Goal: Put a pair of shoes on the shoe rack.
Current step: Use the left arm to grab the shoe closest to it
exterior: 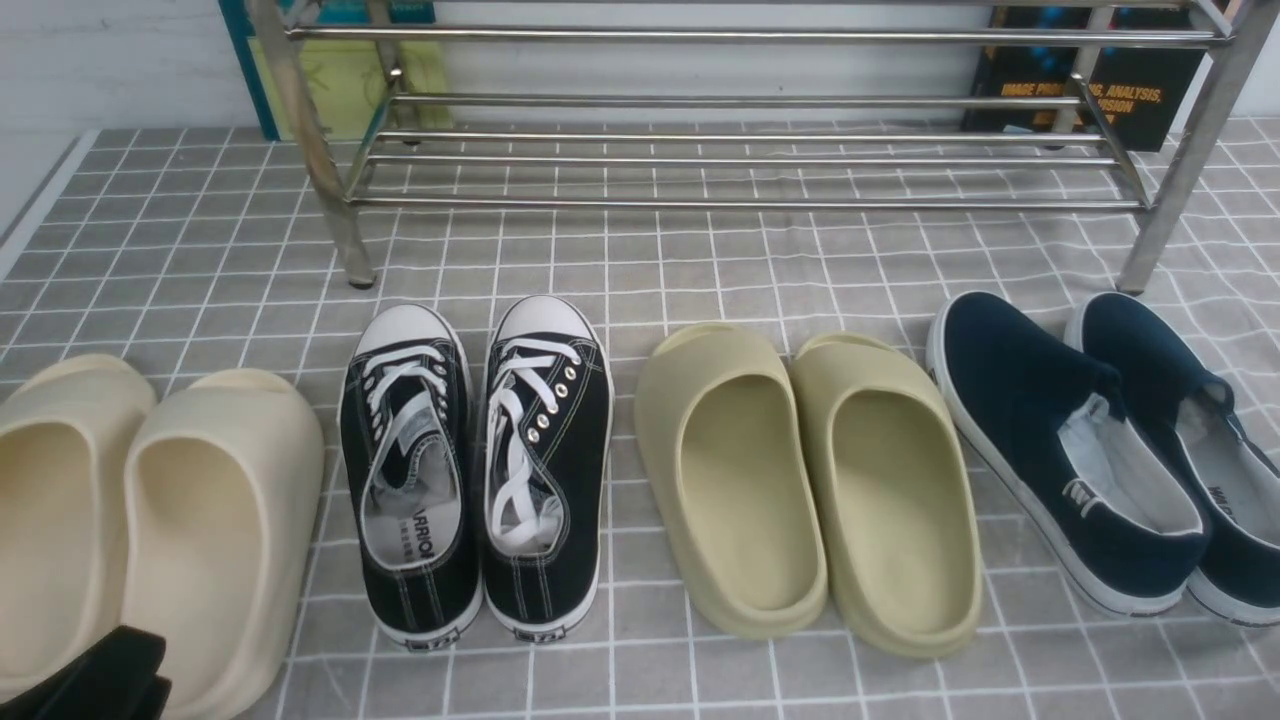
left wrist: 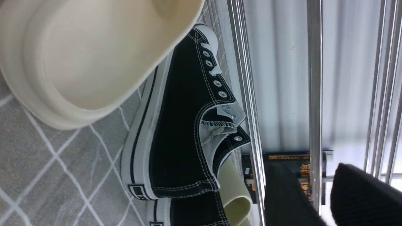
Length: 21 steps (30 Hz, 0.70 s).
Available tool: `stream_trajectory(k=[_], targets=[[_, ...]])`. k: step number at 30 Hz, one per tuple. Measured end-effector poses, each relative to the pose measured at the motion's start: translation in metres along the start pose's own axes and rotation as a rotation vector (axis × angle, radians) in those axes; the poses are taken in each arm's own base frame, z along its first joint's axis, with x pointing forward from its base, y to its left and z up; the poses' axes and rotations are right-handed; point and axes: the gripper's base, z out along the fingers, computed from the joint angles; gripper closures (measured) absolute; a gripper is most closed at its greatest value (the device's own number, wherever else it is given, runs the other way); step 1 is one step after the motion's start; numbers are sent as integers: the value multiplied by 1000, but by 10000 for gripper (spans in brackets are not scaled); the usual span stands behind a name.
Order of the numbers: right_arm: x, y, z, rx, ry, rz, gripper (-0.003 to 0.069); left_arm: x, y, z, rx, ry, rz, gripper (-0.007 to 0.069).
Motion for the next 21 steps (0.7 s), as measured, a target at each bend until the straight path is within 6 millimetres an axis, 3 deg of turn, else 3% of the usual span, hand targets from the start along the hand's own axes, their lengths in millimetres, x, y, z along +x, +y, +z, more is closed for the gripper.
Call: stream_trajectory(k=[13,15,16,17,21], targets=[[0,0,0,0,0,0,413,4,-8,-3,-8,54,26,389],[0,0,0,0,0,0,413,6,-40,-16,24,106,264,415],[0,0,0,0,0,0,413,6,-43,-17,29,109,277,419],[0,0,0,0,0,0,413,4,-67,-29,36,111,461,461],[0,0,0,0,0,0,413,-7,-106,-39,-102,117,718,589]])
